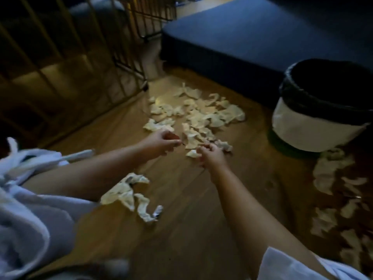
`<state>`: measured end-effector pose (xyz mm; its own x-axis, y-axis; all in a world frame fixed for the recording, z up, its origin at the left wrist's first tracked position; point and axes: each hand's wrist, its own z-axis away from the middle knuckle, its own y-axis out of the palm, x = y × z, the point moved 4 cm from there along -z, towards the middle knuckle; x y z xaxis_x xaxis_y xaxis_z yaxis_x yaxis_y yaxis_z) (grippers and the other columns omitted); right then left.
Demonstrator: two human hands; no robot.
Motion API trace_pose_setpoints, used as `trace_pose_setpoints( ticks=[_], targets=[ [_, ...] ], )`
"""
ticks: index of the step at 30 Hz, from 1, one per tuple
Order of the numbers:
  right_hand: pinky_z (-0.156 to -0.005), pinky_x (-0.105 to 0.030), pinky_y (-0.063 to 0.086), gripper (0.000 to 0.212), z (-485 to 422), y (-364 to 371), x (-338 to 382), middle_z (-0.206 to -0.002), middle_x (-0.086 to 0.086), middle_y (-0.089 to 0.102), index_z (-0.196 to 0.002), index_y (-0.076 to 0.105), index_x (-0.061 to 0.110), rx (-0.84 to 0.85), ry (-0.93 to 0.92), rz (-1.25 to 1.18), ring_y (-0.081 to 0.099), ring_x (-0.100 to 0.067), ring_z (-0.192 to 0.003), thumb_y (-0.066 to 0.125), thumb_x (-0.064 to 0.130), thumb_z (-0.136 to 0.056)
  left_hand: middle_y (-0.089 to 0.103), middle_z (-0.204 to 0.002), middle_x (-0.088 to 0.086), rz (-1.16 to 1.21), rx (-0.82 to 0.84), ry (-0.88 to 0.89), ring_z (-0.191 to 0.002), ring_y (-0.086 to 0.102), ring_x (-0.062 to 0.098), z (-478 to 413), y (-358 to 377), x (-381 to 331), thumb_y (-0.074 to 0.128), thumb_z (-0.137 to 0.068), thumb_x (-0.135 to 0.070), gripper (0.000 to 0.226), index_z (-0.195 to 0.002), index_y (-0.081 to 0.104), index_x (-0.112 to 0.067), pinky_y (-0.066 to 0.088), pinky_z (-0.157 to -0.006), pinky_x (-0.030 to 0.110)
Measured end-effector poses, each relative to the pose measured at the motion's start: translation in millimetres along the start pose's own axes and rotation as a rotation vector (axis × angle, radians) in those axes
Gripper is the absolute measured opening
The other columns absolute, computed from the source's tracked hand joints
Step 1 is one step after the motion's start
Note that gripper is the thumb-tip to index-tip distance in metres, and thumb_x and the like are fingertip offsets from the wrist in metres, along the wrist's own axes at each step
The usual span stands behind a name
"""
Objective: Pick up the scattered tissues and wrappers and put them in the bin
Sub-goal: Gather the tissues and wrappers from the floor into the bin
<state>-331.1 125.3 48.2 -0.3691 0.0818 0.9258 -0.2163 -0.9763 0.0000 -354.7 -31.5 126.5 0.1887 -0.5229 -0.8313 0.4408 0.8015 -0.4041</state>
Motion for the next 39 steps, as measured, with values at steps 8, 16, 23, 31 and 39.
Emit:
trace_pose_setpoints(
  ticks=[8,16,23,31,39],
  targets=[
    [-0.084,-0.031,0.047,0.025,6.7,141.1,-146.6,-0.106,-0.008,0.062,-0.109,0.063,0.010,0.137,-0.133,0.571,0.058,-0.023,-0.101,0.059,0.021,-0.087,0.060,-0.109,-0.002,-0.119,-0.213,-0.077,-0.098,0.059,0.013,3.9,-58.0,212.9,0.059,-0.089,-0.025,0.028,-0.115,0.057,-0.014,0.047,-0.071,0.020],
    [-0.114,-0.038,-0.006,0.057,18.4,188.6,-232.8,-0.154,0.017,0.014,-0.139,0.030,0.043,0.298,-0.452,1.297,0.008,-0.016,-0.145,0.027,0.064,-0.086,0.036,-0.146,0.005,-0.465,-0.548,0.043,-0.139,0.026,0.029,-10.6,-88.1,320.1,0.036,-0.070,-0.074,0.081,-0.134,0.041,-0.025,0.015,-0.114,0.050],
    [-0.095,-0.035,0.025,0.034,33.0,128.1,-238.9,-0.116,0.005,0.065,-0.108,0.050,0.039,-0.235,-0.501,1.206,0.042,-0.015,-0.110,0.026,0.057,-0.091,-0.004,-0.158,-0.005,-0.509,-0.435,-0.162,-0.145,-0.012,0.026,-38.9,-64.1,359.6,0.030,-0.046,-0.095,0.113,-0.144,0.004,-0.045,-0.008,-0.114,0.050],
    [-0.069,-0.024,0.047,0.016,33.2,118.6,-236.1,-0.091,0.009,0.064,-0.099,0.057,0.032,-0.225,-0.428,0.874,0.062,-0.011,-0.080,0.047,0.042,-0.091,0.049,-0.128,-0.001,-0.558,-0.406,0.094,-0.116,0.041,0.019,-28.0,-63.4,349.0,0.055,-0.086,-0.034,0.037,-0.122,0.052,-0.025,0.025,-0.088,0.025],
    [-0.049,-0.010,0.034,0.039,-5.2,170.1,-180.2,-0.051,0.007,0.044,-0.055,0.046,0.027,-0.310,-0.375,0.464,0.049,-0.006,-0.052,0.050,0.035,-0.093,0.052,-0.083,-0.006,-0.450,-0.403,0.130,-0.081,0.047,0.017,-1.8,-113.8,350.1,0.042,-0.062,-0.070,0.056,-0.085,0.057,-0.021,0.035,-0.067,0.030]
  ],
)
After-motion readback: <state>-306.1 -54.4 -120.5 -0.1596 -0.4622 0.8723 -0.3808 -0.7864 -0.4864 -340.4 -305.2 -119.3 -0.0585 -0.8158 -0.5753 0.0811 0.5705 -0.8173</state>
